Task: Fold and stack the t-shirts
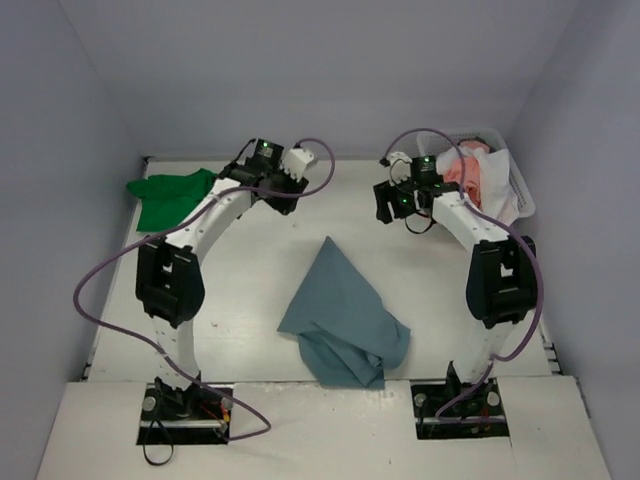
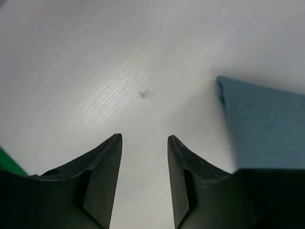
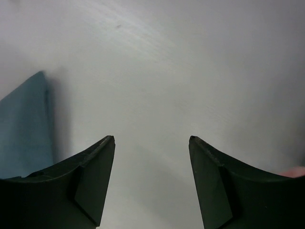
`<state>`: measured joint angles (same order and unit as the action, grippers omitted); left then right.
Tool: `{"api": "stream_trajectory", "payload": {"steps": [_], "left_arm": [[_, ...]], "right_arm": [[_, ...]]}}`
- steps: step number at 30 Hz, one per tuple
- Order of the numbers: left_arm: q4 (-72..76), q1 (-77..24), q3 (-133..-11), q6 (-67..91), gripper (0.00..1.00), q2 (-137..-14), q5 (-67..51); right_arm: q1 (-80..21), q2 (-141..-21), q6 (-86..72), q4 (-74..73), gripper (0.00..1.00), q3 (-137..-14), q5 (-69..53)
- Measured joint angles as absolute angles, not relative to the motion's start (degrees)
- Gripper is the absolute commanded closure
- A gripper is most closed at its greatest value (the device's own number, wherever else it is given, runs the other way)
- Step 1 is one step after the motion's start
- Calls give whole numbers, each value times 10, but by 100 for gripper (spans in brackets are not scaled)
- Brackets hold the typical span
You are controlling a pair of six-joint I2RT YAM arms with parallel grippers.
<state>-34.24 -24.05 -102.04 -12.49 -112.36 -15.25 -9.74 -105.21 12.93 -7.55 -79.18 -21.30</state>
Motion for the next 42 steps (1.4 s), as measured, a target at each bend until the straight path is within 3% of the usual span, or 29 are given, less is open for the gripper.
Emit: {"api": "stream_trajectory", "payload": {"steps": [7, 11, 20, 27, 42], "left_arm": [[-343, -256, -1017, -115, 62, -984, -187], [-346, -254, -988, -113, 62, -907, -191], [-349, -234, -898, -114, 62, -815, -168], [-357, -187, -892, -116, 62, -795, -160], [-372, -167, -892, -116, 62, -790, -168]], "right_arm": [[-254, -981, 255, -173, 43, -760, -251], [-357, -880, 295, -198, 57, -710, -238], [-546, -764, 314, -223, 46, -554, -124], [-584, -756, 314, -246, 41, -461, -75], [-611, -756, 314, -244, 38, -459, -59]]}}
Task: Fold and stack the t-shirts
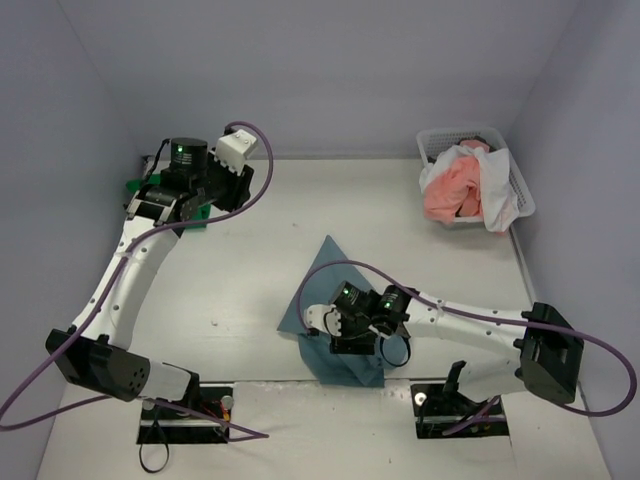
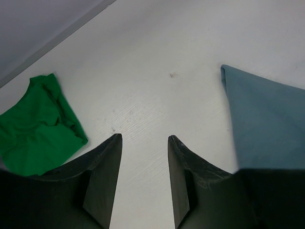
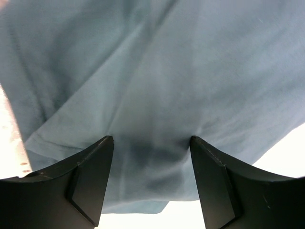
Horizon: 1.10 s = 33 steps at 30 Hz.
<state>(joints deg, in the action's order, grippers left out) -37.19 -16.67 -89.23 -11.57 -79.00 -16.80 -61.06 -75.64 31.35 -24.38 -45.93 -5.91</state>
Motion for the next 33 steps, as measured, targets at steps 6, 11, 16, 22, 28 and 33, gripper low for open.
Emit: {"api": "stream_trajectory", "payload": {"steps": [6, 11, 16, 22, 28, 33], "left_arm": [[-372, -164, -892, -116, 62, -790, -174], [-373, -164, -892, -116, 62, -790, -178], [-373, -164, -892, -115, 62, -790, -184], [-374, -164, -892, -112, 62, -790, -195], [-374, -164, -892, -105, 62, -790, -206], [-372, -164, -869, -103, 62, -790, -215]], "right_arm": [[-645, -757, 314, -244, 37, -459, -60], [-650, -773, 314, -243, 40, -460, -59], [-650, -802, 315, -236, 95, -460, -47], [-631, -806, 302, -233, 100, -468, -38], [-526, -805, 310, -223, 100, -554, -48], [-431, -806, 324, -191, 100, -656, -77]]}}
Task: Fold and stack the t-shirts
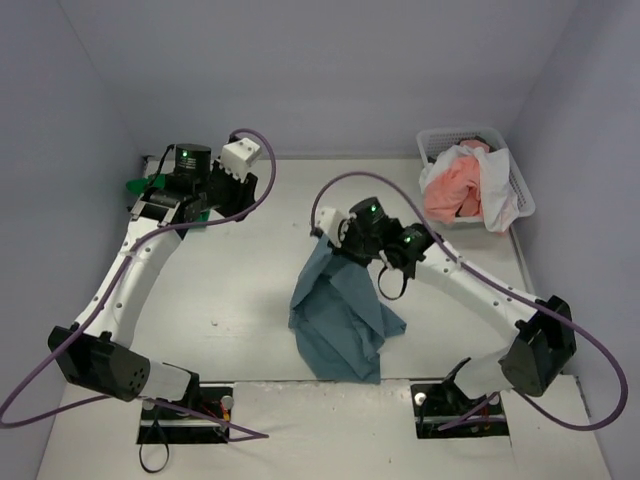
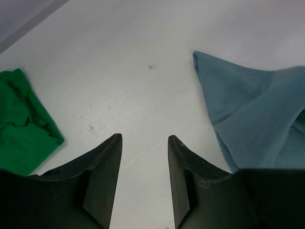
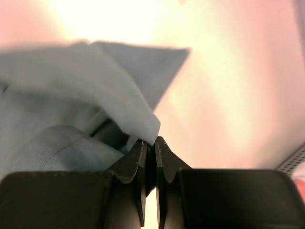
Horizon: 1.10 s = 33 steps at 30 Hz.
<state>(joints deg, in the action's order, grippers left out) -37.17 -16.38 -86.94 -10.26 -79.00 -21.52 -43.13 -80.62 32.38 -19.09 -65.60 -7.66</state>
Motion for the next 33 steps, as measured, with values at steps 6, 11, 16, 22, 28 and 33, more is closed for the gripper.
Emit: {"api": "stream_trajectory", "payload": {"steps": [6, 11, 16, 22, 28, 33], "left_arm": [[-373, -164, -848, -98, 62, -789, -225], [-370, -164, -833, -97, 62, -785, -231], [-371, -164, -813, -83, 62, -781, -249], [-382, -211, -761, -70, 63, -770, -317], [-402, -333, -735, -83, 70, -775, -382], [-392, -360, -733, -74, 74, -820, -423]], "right_arm": [[-318, -888, 339, -150, 100, -741, -134], [-241, -1009, 343, -131, 100, -782, -149], [-198, -1097, 341, -113, 100, -804, -148], [-196, -1111, 333, -104, 100, -811, -147], [-196, -1111, 311, -100, 100, -821, -123], [-176, -1112, 287, -98, 100, -840, -93]]}}
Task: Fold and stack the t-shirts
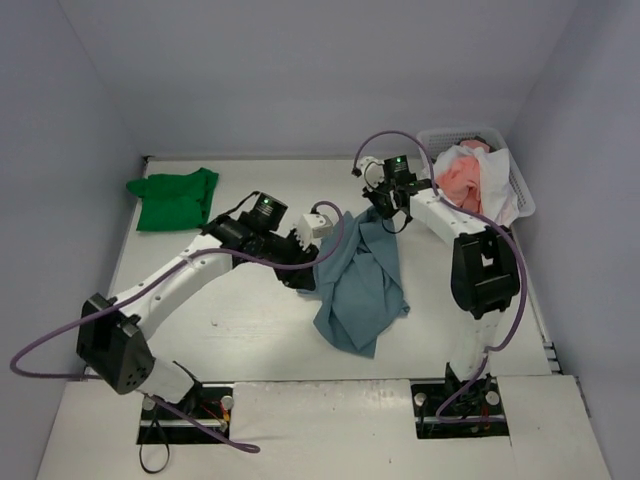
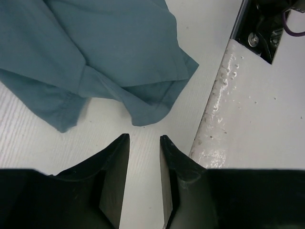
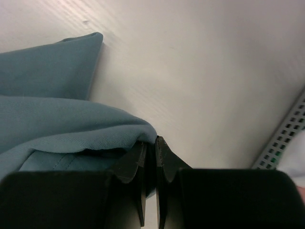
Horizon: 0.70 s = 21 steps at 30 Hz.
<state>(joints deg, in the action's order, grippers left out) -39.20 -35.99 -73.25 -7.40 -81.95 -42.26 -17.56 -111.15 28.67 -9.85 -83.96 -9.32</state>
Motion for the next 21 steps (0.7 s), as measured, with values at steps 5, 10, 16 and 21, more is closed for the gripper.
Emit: {"api": "stream_trajectory", "payload": {"steps": [5, 10, 16, 21], "left_arm": [[-371, -386, -730, -68, 75, -887, -414], [-352, -422, -729, -66, 75, -946, -403], [-326, -431, -731, -66, 76, -1016, -387], [-310, -431, -747, -67, 76, -1051, -364]], "right_arm": [[-153, -1111, 272, -88, 100, -849, -81], [-140, -1110, 265, -88, 100, -849, -82], [-135, -1105, 259, -88, 100, -849, -96], [-130, -1091, 257, -89, 100, -848, -114]]}}
